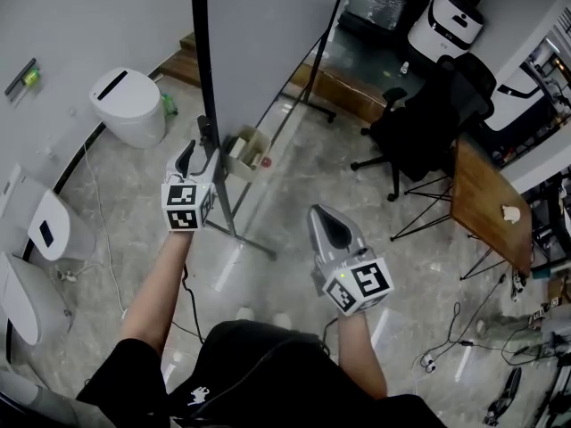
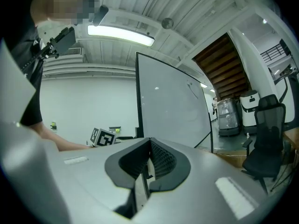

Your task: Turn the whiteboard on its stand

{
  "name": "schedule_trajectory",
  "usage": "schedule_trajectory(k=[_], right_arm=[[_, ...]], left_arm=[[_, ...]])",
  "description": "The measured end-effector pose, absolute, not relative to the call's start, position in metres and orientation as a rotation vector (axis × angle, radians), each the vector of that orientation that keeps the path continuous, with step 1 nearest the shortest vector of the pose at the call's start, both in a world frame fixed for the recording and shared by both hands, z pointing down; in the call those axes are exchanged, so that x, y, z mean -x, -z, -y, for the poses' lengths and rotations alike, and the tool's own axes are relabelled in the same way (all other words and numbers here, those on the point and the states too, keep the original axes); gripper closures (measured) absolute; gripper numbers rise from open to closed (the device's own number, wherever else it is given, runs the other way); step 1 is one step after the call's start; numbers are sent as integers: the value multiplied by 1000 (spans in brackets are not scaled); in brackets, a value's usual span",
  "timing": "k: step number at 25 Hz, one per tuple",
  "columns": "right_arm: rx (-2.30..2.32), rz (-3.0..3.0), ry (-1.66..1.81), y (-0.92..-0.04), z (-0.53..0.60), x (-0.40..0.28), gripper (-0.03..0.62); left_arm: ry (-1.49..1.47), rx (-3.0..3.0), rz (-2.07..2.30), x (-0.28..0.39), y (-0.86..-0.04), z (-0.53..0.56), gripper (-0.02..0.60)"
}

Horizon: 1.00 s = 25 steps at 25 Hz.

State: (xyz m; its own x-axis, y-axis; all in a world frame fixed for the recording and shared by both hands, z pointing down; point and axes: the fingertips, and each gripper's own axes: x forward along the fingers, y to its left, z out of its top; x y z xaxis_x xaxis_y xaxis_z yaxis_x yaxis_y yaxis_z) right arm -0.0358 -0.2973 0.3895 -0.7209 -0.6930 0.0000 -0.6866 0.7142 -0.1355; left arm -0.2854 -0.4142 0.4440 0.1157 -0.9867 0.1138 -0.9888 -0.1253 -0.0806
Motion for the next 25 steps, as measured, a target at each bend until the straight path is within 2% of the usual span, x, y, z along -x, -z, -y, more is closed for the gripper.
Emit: schedule_trajectory(k=[5, 12, 19, 25], right_arm=[[1192, -2851, 187, -389, 299, 28, 585], [1267, -2826, 178, -388, 297, 14, 585], [1326, -2798, 183, -390, 294, 6, 585], [1378, -2775, 178, -389, 287, -6, 585]], left_arm=[[-229, -2306, 2070, 292, -453, 434, 275], [-221, -2310, 2053, 290, -459, 451, 256], [-219, -2315, 2038, 289, -461, 461, 262], [-204, -2299, 2026, 289, -461, 467, 328]])
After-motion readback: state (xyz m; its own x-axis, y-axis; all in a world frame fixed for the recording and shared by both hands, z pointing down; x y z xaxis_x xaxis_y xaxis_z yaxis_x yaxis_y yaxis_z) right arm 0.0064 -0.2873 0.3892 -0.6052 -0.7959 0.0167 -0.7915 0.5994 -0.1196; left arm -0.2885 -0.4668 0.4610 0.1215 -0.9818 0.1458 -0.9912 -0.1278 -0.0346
